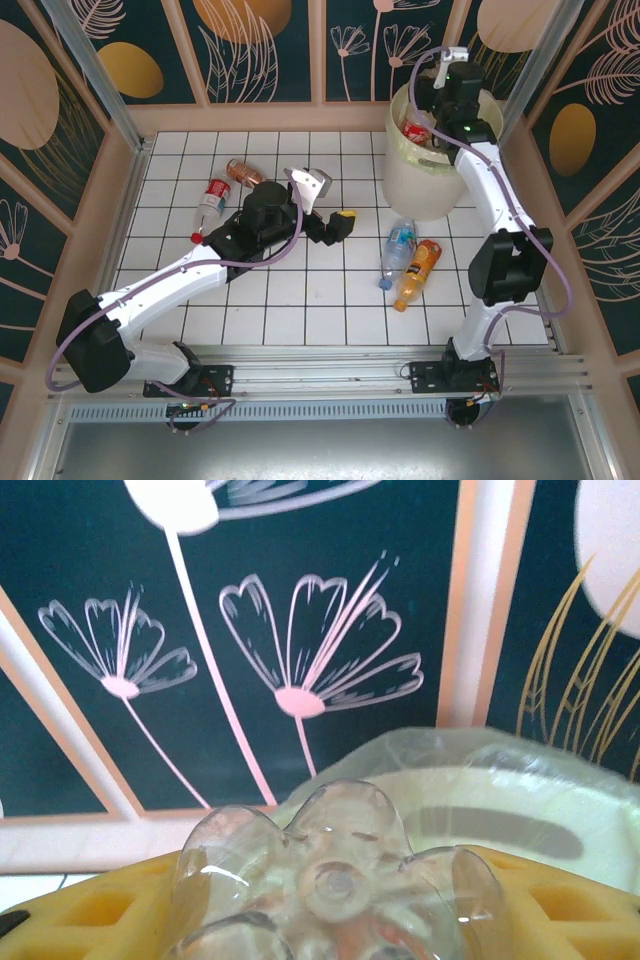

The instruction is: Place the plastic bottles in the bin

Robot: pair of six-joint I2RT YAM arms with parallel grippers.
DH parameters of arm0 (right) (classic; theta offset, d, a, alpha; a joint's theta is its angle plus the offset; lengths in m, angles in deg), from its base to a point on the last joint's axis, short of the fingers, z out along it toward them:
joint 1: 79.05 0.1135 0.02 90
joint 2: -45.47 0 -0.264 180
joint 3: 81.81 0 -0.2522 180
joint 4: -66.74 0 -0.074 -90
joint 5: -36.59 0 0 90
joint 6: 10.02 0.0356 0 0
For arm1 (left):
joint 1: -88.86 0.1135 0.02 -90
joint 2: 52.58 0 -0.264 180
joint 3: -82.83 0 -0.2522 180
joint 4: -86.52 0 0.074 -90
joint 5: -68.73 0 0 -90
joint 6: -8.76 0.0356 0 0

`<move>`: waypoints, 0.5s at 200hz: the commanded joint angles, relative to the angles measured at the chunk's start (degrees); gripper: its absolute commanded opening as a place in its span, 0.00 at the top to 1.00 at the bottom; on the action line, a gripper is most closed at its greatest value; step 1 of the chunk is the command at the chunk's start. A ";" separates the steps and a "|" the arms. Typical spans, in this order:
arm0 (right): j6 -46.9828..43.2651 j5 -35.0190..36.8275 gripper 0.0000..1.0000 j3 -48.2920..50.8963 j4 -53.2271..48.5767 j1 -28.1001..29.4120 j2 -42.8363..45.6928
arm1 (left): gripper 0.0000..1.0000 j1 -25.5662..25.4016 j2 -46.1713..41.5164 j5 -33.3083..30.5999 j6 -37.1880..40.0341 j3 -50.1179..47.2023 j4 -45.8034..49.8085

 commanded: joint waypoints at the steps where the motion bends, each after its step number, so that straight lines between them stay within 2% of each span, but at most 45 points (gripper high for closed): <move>1: -0.63 -0.35 0.43 1.38 -2.50 0.10 -2.74 | 0.01 0.43 0.14 1.09 -0.85 0.71 -1.15; 42: 1.84 -7.32 0.39 0.58 -4.57 -0.95 -3.91 | 0.01 0.42 -0.22 1.28 -1.29 0.20 -1.26; 67: 2.14 -7.57 0.26 -0.04 -5.53 -0.95 -3.85 | 0.01 0.42 -0.64 1.37 -1.62 -0.17 -1.41; 87: 3.05 -8.86 0.21 0.01 -5.26 -1.26 -2.80 | 0.01 0.42 -0.78 1.46 -1.86 -0.43 -1.67; 100: 4.79 -12.23 0.18 -0.73 -5.34 -2.06 -2.39 | 0.01 0.42 -0.75 1.54 -1.87 -0.42 -1.68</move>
